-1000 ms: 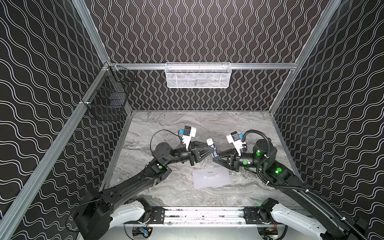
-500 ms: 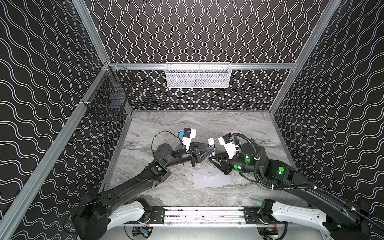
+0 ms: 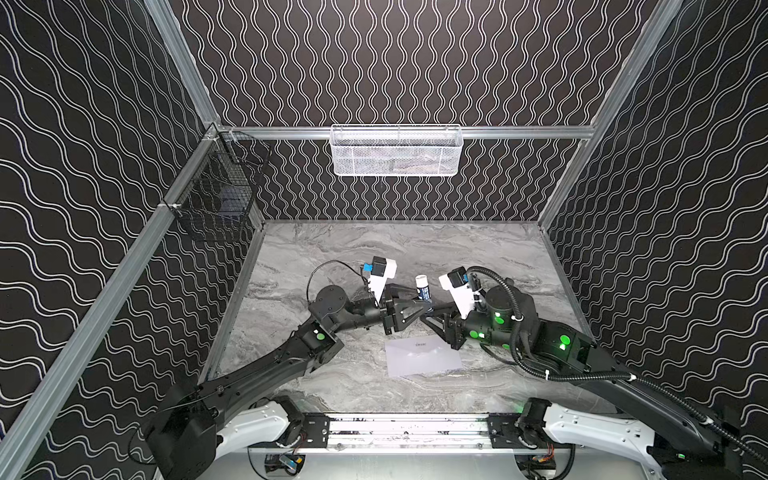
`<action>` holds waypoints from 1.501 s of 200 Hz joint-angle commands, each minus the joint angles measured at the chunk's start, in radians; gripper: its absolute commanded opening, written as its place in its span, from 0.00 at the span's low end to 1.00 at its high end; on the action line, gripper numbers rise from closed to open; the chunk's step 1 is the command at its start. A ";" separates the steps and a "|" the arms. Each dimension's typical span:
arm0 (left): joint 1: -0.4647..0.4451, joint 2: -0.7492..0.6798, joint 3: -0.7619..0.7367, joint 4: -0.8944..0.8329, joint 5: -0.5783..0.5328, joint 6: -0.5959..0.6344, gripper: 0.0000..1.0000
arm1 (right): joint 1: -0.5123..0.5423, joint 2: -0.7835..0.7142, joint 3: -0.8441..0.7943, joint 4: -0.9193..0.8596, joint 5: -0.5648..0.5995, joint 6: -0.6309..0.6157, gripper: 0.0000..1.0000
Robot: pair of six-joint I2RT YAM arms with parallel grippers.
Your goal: Place the letter into the envelope and seal it
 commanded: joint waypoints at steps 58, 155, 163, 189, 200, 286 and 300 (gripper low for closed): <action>0.001 0.008 0.041 -0.042 -0.006 0.038 0.50 | -0.024 0.006 0.001 0.032 -0.112 -0.044 0.00; 0.006 0.010 0.063 -0.081 -0.064 -0.032 0.13 | -0.027 -0.011 -0.008 0.023 -0.142 -0.051 0.21; 0.006 0.008 0.073 -0.115 -0.081 -0.059 0.07 | -0.035 -0.014 0.001 0.020 -0.170 -0.038 0.35; 0.001 -0.010 0.064 -0.130 -0.135 -0.107 0.00 | -0.117 -0.070 -0.018 0.070 -0.376 0.008 0.65; 0.001 -0.011 0.058 -0.099 -0.142 -0.120 0.00 | -0.189 -0.112 -0.093 0.151 -0.506 0.038 0.73; -0.031 0.037 0.094 0.069 -0.010 -0.191 0.00 | -0.479 -0.090 -0.294 0.637 -1.020 0.328 0.79; -0.039 0.043 0.093 0.078 -0.011 -0.194 0.00 | -0.480 -0.073 -0.298 0.673 -1.017 0.347 0.74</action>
